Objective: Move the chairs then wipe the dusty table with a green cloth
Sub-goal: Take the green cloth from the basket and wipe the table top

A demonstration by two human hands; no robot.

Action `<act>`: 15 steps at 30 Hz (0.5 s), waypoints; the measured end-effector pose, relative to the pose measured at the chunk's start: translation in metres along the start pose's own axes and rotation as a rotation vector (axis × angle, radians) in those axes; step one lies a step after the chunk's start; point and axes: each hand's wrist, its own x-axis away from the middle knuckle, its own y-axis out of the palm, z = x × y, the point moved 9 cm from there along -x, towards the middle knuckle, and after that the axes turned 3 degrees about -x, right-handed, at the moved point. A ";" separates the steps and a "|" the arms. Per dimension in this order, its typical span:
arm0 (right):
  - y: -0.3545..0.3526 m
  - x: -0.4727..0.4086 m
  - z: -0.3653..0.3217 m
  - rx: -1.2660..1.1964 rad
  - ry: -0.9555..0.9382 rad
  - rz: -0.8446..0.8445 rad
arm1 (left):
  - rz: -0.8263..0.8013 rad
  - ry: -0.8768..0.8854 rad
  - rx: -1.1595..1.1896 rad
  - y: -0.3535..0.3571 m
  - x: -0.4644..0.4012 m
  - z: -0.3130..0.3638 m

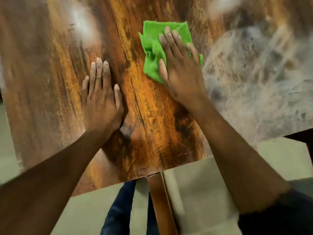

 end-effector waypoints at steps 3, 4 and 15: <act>-0.002 0.087 0.011 0.006 0.046 -0.044 | 0.002 0.001 0.002 0.001 0.001 0.000; -0.003 0.115 0.014 0.003 0.062 -0.063 | 0.001 0.002 0.005 0.002 0.001 0.000; -0.006 0.139 0.025 -0.028 0.169 0.007 | 0.010 0.007 0.016 -0.003 0.005 0.003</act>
